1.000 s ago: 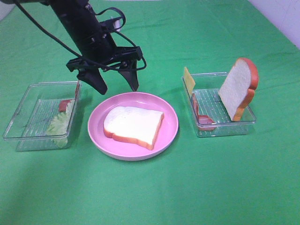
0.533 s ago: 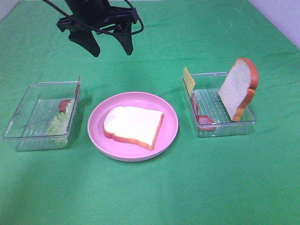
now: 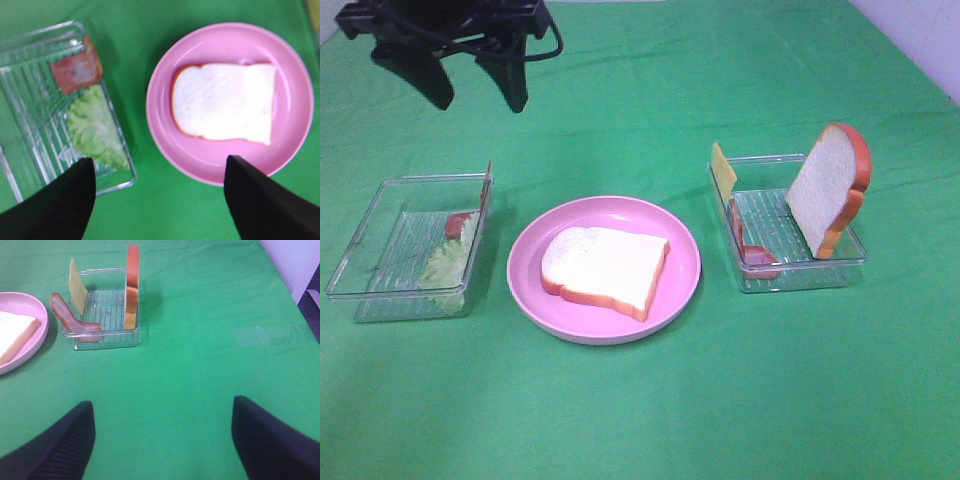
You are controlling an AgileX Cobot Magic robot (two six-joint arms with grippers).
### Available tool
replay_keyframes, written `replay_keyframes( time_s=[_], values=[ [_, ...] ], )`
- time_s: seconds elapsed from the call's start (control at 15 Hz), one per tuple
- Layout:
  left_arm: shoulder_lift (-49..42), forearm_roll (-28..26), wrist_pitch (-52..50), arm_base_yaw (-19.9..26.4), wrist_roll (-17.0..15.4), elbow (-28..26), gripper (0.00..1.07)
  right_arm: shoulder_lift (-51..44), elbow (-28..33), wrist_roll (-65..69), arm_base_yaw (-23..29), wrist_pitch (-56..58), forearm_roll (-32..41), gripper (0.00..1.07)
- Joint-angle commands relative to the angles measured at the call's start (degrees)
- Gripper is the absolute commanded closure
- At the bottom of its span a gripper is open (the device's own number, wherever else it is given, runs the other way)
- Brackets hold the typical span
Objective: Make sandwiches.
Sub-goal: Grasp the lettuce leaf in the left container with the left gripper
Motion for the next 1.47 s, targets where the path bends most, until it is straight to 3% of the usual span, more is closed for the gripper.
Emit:
replay_keyframes(
  time_s=[0.07,0.27,0.4,0.8,0.93,1.47],
  values=[
    [-3.32,3.15,4.47,-0.17,-3.38,7.22,0.38,-0.46,-0.17,-0.63,-0.34,-0.69,-0.23,0.35],
    [-3.09,5.90,3.09,-0.17,-6.30,15.36,0.38,-0.46,-0.17,-0.63,-0.34,-0.69,-0.23,0.35],
    [-1.20,6.36,0.34,-0.17,-7.51,17.65,0.38,-0.46,-0.17,-0.63,-0.34,-0.69,-0.23,0.35],
    [7.39,6.93,-7.73,-0.17,-7.62,17.59,0.40,-0.46,-0.17,-0.63,-0.34,-0.69,-0.23,0.35],
    [9.57,6.93,-11.97,-0.17,-7.62,17.59,0.49,-0.46,-0.17,-0.63,-0.34,-0.69,-0.23,0.35],
    [10.83,6.99,-17.02,-0.17,-7.62,17.59,0.56,-0.46,-0.17,-0.63,-0.34,-0.69,-0.23,0.35]
  ],
)
